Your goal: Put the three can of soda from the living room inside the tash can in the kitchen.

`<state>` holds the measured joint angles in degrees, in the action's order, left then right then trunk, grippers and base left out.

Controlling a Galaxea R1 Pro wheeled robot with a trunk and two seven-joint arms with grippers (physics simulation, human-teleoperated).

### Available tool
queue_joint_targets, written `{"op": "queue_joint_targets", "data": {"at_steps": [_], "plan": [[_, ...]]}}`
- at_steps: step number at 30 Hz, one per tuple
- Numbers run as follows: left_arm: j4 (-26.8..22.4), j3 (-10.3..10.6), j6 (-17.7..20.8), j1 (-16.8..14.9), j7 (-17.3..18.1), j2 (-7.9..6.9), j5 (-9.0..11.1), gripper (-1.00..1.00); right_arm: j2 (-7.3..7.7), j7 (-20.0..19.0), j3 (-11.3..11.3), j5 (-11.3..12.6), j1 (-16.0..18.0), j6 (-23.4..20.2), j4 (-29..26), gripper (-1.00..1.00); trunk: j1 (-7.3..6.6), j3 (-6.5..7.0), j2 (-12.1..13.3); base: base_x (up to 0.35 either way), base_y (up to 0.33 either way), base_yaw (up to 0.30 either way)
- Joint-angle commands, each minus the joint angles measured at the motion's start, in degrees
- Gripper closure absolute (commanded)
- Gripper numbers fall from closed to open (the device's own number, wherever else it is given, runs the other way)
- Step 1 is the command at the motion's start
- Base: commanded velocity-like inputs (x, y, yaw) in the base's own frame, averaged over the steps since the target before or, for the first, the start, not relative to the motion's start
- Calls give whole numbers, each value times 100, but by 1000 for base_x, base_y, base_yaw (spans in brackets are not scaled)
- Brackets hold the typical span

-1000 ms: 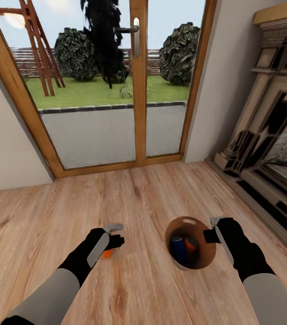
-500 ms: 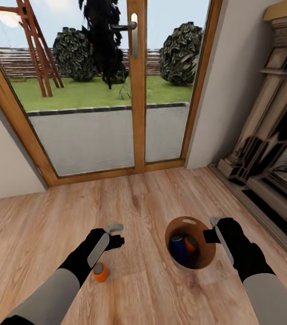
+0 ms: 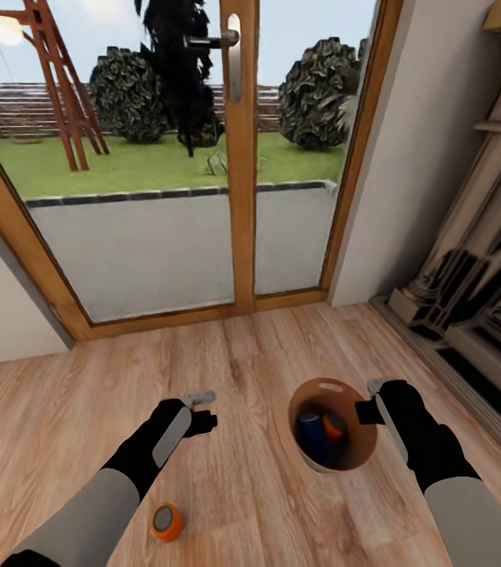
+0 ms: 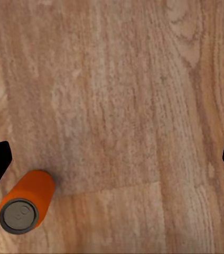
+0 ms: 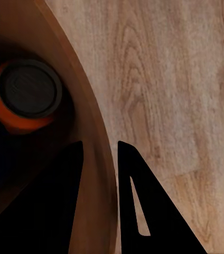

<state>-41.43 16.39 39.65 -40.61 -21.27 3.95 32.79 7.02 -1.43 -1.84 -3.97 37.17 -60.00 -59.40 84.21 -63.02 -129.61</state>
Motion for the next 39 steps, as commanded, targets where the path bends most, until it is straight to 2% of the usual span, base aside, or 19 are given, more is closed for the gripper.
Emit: {"op": "queue_joint_targets", "data": {"at_steps": [1,18,39], "plan": [[0,0,-1,0,-1,0,0,-100,-2,-18,-1,125,2,0,-1,100,0,1,0,215,73,0],[-33,71,-7,4,-8,44,-5,-100,-1,-19,-2,125,2,0,-1,100,0,1,0,80,32,0],[-32,92,-5,5,-8,50,-8,-100,2,-19,-3,117,1,0,7,100,0,1,0,19,16,0]]}}
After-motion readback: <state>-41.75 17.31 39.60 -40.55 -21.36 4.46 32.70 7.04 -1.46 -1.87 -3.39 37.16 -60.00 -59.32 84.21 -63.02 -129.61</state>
